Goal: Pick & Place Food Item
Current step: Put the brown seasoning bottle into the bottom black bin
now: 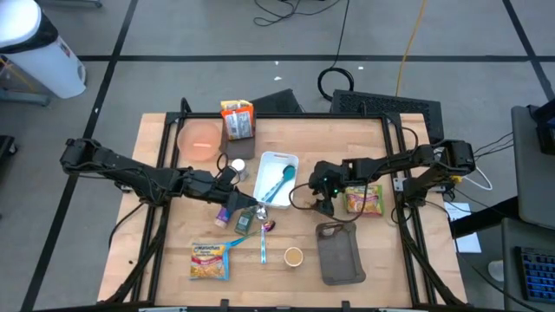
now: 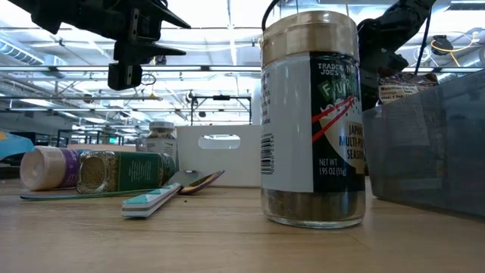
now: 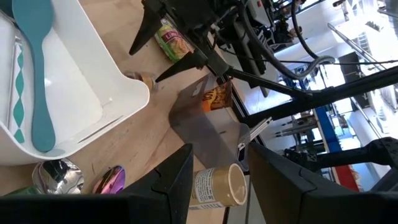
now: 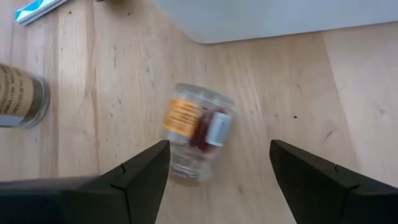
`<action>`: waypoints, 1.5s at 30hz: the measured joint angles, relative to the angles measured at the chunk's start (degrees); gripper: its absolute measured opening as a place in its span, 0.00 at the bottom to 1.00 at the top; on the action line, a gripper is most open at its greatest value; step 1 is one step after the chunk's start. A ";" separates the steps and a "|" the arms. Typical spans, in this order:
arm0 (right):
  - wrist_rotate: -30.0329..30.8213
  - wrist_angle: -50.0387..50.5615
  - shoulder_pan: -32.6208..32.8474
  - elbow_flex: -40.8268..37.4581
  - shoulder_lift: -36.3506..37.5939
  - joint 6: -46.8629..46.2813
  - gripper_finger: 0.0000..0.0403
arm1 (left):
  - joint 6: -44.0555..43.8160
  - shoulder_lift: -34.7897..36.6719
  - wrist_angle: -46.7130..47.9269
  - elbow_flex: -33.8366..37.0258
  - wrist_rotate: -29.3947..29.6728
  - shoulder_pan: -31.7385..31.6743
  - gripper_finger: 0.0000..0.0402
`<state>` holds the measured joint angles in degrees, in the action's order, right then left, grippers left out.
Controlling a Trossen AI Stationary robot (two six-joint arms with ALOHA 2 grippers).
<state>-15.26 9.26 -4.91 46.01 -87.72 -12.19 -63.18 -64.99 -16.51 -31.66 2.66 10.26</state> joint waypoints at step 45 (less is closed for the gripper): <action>4.62 0.38 3.39 10.17 4.13 2.42 0.63 | 10.56 -6.69 8.25 -9.16 -1.75 -1.25 0.40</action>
<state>-10.64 9.64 -1.52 56.18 -83.59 -9.76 -52.62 -71.68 -8.27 -40.82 0.91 9.02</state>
